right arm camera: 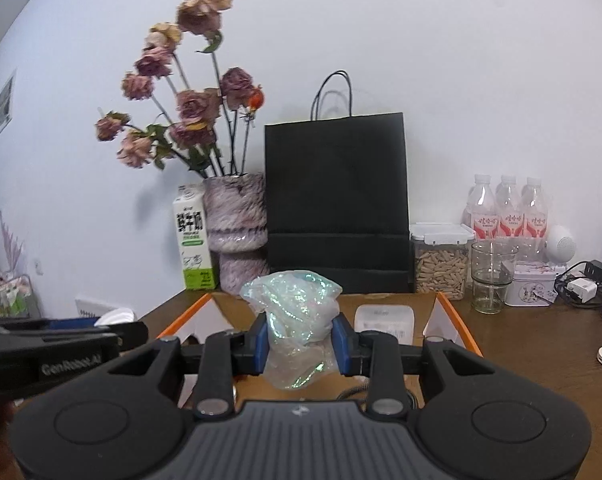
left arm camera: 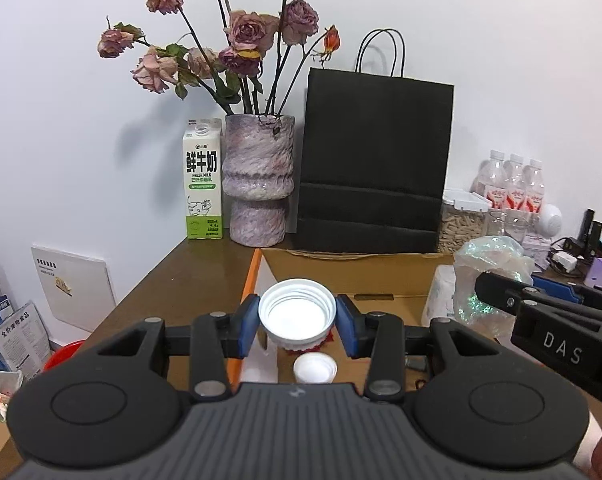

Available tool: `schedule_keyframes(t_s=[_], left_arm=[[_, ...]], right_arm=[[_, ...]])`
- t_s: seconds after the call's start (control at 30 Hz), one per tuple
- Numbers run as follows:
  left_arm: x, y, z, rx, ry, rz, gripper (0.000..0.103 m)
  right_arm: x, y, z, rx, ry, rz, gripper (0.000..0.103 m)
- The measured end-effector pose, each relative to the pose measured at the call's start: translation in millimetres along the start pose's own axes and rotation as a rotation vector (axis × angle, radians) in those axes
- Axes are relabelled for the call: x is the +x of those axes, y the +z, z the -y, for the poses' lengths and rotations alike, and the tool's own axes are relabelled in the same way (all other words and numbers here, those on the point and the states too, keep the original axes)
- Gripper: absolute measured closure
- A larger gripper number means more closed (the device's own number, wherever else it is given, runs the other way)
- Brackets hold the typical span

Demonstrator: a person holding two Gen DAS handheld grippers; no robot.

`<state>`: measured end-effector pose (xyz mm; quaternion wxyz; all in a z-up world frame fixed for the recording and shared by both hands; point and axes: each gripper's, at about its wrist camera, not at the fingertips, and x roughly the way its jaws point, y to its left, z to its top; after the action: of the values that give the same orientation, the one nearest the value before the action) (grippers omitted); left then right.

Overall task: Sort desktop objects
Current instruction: 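Carry the second cap into the cardboard box while right carries the bag there, then open left tool to drop the cap while right releases the bag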

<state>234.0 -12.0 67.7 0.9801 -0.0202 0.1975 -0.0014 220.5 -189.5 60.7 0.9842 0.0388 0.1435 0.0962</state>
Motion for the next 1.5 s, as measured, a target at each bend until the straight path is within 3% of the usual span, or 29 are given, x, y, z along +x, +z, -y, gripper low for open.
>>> schedule_keyframes(t_s=[0.43,0.73,0.87,0.93,1.0,1.13,1.23,1.5], left_arm=[[63.6,-21.1,15.9,0.025,0.032,-0.108,0.062],[67.1,-32.0,21.8,0.073,0.044,-0.103,0.061],[64.6,-32.4,22.6,0.089,0.056,-0.083,0.055],[61.5,-31.3,21.3,0.089,0.060,-0.070,0.037],[56.2,-28.9,20.7,0.093,0.068,-0.040,0.023],[45.3,-24.0,17.0,0.070,0.119,0.037,0.000],[40.8,-20.6,13.6,0.058,0.104,0.052,0.000],[34.5,-17.2,12.5,0.047,0.117,0.064,0.000]], right_arm=[[56.3,-20.6,15.7,0.043,-0.011,-0.143,0.072],[65.7,-29.0,19.1,0.051,-0.034,-0.200,0.071],[66.8,-29.1,21.1,0.071,-0.036,-0.220,0.064],[65.3,-27.8,23.7,0.088,-0.038,-0.223,0.057],[61.3,-25.5,25.8,0.102,-0.044,-0.212,0.039],[50.6,-16.7,27.7,0.109,-0.082,-0.169,0.018],[45.1,-9.7,32.0,0.124,-0.068,-0.152,0.000],[37.0,-2.6,27.3,0.097,-0.054,-0.135,0.000]])
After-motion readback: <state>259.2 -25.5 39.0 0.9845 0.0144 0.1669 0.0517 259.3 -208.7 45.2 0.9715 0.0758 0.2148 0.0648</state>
